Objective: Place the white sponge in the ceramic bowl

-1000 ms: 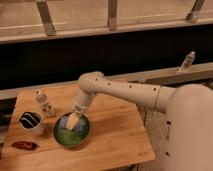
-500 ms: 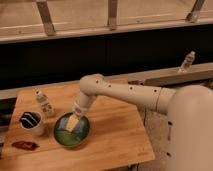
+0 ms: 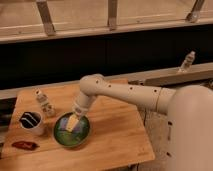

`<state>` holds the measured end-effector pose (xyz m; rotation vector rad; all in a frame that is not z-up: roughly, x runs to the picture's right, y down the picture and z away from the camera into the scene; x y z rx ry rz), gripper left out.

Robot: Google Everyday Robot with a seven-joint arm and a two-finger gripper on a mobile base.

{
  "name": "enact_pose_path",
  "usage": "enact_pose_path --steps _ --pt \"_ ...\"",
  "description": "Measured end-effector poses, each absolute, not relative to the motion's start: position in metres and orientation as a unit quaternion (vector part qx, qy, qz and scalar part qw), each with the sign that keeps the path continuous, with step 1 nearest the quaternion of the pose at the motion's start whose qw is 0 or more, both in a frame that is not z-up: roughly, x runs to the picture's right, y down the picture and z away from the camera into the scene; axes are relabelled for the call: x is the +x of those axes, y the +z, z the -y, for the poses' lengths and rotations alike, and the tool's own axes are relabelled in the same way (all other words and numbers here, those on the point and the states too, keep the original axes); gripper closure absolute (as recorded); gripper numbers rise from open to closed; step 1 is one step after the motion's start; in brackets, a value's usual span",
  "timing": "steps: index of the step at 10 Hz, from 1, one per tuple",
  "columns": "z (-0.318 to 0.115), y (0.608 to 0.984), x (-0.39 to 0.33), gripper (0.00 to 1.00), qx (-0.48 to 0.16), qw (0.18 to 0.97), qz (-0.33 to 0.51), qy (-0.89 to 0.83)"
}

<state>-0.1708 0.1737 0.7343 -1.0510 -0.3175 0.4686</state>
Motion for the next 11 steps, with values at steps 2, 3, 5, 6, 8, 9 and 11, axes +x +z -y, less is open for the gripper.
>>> enact_pose_path --steps 2,3,5,6,8,9,11 --pt "-0.1736 0.7343 -0.1708 0.98 -0.495 0.827 0.150 0.221" --pt "-0.1736 0.7343 -0.1708 0.98 -0.495 0.827 0.150 0.221" --pt "-0.1734 0.7344 -0.1708 0.98 -0.495 0.827 0.150 0.221" --pt "-0.1735 0.7344 -0.1708 0.91 -0.495 0.827 0.150 0.221" --pt "-0.1734 0.7344 -0.1708 0.71 -0.495 0.827 0.150 0.221" --pt "-0.1734 0.7344 -0.1708 0.63 -0.495 0.827 0.150 0.221" --pt "-0.1735 0.7344 -0.1707 0.42 -0.495 0.827 0.150 0.221"
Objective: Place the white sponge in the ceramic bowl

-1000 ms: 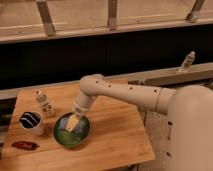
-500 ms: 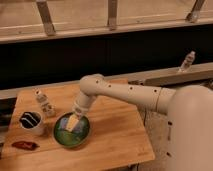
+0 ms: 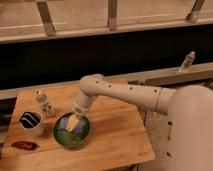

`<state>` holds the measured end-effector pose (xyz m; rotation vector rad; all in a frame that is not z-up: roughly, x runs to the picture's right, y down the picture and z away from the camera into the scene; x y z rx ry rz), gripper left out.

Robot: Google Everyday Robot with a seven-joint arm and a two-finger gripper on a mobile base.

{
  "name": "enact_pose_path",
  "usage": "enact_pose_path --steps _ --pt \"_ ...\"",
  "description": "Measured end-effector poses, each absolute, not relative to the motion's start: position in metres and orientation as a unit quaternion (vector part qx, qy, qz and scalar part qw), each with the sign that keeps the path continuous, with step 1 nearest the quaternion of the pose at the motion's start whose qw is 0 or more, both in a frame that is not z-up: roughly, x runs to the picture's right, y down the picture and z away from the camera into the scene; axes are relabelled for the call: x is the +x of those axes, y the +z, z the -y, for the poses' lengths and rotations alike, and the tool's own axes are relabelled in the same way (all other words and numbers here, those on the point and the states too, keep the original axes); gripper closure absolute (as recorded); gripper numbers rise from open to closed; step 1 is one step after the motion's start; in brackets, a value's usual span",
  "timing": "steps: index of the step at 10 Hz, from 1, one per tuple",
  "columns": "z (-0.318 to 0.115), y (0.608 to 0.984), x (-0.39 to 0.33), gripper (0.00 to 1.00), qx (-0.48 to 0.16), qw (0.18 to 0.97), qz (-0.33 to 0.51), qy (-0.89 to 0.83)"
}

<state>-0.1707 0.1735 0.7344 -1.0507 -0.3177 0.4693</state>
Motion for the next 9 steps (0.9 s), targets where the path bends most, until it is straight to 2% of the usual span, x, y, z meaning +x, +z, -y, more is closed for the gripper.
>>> enact_pose_path --steps 1,3,9 --pt "-0.1735 0.7344 -0.1707 0.30 -0.495 0.827 0.150 0.221" --pt "-0.1735 0.7344 -0.1707 0.20 -0.495 0.827 0.150 0.221" --pt "-0.1736 0.7345 -0.1708 0.20 -0.495 0.827 0.150 0.221"
